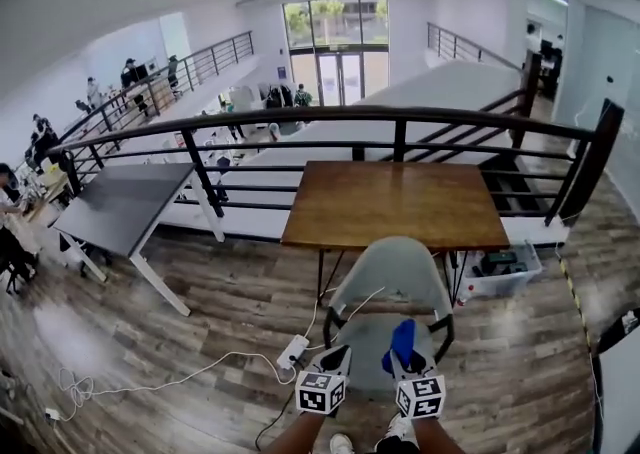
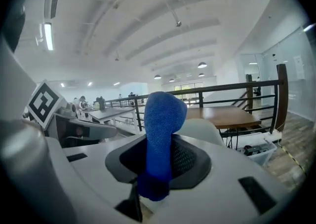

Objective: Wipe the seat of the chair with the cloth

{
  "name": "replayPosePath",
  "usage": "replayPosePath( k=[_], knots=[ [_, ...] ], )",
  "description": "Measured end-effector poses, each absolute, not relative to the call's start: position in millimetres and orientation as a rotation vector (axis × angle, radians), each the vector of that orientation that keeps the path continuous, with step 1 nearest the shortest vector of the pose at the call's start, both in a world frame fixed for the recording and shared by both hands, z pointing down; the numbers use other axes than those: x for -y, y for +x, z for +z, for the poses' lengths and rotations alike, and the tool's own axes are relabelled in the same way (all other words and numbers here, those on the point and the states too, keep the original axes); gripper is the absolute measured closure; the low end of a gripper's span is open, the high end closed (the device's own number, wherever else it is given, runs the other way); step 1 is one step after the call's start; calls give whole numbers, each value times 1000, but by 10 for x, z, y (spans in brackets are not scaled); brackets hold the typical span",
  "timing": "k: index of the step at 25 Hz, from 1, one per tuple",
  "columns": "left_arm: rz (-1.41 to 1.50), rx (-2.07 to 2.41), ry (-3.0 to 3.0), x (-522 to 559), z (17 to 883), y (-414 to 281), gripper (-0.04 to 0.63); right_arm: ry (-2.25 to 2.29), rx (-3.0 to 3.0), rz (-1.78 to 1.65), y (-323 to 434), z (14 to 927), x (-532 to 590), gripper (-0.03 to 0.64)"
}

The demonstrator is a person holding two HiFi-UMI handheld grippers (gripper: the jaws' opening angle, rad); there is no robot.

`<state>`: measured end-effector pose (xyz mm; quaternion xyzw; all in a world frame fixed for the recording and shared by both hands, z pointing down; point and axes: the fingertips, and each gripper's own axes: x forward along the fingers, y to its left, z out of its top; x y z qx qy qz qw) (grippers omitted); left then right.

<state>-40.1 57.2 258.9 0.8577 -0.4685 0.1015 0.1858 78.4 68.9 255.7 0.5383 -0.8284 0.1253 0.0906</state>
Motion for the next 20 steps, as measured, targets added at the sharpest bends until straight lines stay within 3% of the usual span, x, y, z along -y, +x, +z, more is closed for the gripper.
replayPosePath(
  k=[20],
  knots=[
    [127, 1367, 2561, -1171, 1714, 74, 588, 1598, 2568, 50, 1148, 1617, -1265, 508]
  ],
)
